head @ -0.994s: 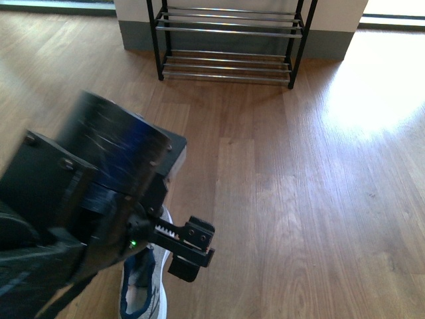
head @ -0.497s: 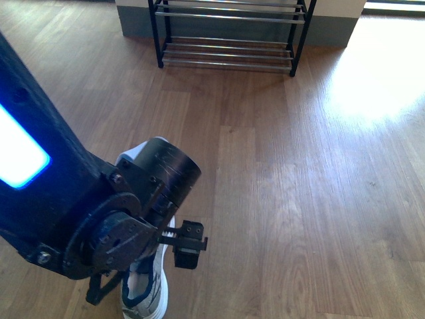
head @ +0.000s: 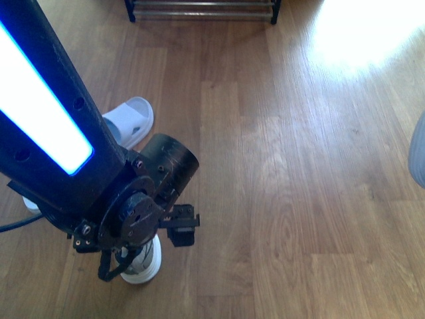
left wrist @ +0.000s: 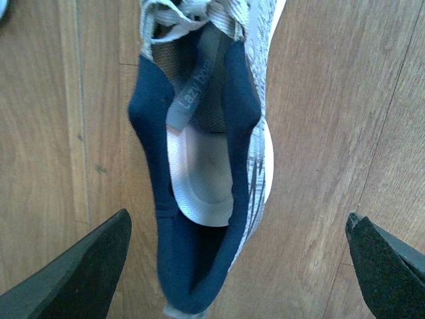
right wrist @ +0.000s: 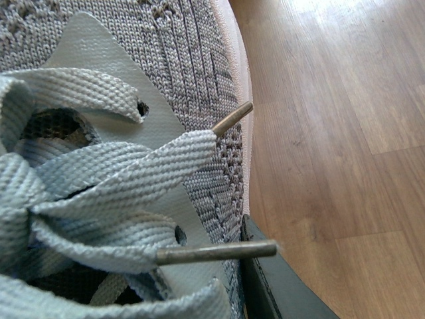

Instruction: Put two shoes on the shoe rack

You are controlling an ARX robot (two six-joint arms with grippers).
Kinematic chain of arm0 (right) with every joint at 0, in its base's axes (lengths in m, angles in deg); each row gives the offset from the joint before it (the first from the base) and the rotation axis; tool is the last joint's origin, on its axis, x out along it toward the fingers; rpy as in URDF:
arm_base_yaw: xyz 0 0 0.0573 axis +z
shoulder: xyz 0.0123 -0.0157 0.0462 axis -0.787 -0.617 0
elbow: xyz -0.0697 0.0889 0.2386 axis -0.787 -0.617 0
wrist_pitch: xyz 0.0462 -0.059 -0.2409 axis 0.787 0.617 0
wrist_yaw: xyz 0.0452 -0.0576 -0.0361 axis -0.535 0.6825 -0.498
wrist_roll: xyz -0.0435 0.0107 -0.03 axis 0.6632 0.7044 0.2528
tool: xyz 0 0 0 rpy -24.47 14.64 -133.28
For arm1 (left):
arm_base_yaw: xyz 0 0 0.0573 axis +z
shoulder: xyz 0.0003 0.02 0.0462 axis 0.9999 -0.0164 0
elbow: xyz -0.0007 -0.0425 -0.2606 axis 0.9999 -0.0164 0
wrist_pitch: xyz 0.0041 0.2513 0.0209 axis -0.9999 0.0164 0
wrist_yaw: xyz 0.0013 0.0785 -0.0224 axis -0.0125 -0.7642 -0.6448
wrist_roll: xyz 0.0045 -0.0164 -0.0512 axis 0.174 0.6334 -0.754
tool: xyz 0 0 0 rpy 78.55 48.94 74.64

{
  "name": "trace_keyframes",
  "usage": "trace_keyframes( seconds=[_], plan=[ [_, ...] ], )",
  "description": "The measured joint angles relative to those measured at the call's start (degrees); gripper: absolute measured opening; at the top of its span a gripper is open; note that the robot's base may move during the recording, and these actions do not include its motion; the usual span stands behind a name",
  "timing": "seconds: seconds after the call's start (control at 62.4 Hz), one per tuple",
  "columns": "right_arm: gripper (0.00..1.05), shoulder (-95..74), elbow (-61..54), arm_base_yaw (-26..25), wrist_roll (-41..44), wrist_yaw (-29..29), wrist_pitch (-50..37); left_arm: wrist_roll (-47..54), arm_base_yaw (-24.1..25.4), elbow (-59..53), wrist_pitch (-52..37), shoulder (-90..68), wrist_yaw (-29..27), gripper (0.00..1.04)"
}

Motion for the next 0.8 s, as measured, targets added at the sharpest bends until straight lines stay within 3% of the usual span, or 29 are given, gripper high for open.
trace_keyframes(
  seconds=[0.385,0.802],
  plan=[
    [0.03,0.0,0.0,0.0,0.0,0.0,0.0,-0.8,0.0,9.2,3.2,-9.3,4.8,0.95],
    [0.03,0.0,0.0,0.0,0.0,0.0,0.0,-0.5,1.2,16.7,7.6,-15.4,5.1,0.95]
  ],
)
